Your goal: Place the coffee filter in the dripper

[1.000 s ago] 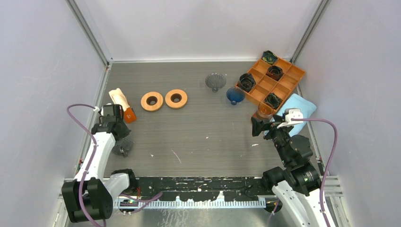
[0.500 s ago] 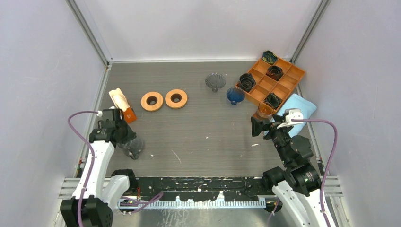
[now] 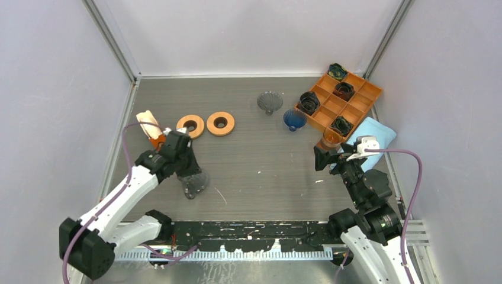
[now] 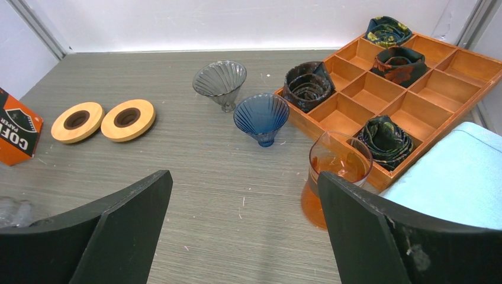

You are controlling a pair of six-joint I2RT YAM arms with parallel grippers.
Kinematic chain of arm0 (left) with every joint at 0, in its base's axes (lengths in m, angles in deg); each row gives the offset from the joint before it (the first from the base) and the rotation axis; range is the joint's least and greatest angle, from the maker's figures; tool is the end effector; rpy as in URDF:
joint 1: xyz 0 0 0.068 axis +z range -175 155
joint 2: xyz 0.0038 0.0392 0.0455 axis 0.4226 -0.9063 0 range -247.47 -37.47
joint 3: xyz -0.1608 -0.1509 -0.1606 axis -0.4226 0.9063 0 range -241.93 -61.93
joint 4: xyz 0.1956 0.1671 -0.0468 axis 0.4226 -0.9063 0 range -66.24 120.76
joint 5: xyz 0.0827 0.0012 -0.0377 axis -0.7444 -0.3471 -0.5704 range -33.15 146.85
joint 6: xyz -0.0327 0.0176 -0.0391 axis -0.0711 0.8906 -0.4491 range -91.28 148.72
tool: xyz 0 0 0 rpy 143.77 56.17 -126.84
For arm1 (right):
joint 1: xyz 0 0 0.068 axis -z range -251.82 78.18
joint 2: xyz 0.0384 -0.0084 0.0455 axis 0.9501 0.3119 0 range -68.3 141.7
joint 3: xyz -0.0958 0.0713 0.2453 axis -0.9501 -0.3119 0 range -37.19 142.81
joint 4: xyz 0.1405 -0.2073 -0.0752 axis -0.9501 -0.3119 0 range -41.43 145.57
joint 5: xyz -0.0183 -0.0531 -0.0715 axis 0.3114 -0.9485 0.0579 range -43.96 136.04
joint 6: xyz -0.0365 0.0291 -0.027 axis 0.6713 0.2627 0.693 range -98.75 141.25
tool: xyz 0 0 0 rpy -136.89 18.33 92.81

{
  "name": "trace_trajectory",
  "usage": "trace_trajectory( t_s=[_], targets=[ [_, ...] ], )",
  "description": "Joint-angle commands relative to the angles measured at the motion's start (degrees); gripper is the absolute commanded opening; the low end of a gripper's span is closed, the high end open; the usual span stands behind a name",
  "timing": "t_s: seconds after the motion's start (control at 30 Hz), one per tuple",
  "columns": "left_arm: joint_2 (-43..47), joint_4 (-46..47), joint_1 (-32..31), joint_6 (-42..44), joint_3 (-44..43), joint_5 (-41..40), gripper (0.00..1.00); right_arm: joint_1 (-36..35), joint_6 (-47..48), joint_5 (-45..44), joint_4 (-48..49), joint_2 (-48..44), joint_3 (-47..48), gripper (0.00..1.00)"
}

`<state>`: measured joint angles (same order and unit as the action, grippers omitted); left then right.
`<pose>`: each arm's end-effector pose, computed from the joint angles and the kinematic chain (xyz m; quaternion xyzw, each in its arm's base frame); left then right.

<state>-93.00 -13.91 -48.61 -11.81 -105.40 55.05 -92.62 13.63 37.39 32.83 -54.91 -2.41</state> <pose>0.1680 -0.0722 0.2470 -0.1454 0.9470 -0.1392 0.2505 0.0753 0.0228 0.3173 -0.0295 0.7146 0.1187 0.6887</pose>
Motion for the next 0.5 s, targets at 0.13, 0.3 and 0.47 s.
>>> trace_trajectory(
  t_s=[0.13, 0.3, 0.47],
  targets=[
    [-12.39, 10.45, -16.69, 7.96, -13.26, -6.18, 0.00, -0.30, 0.33, -0.06, 3.19, 1.15, 0.62, 1.00],
    [-21.50, 15.83, -22.37, 17.10, -19.26, -3.22, 0.00, -0.30, 0.33, -0.23, 3.13, 1.12, 0.67, 1.00],
    [-29.30, 19.36, -25.35, 25.46, -24.47, 2.89, 0.00, -0.36, 0.46, -0.66, 2.93, 1.04, 0.79, 1.00]
  ],
)
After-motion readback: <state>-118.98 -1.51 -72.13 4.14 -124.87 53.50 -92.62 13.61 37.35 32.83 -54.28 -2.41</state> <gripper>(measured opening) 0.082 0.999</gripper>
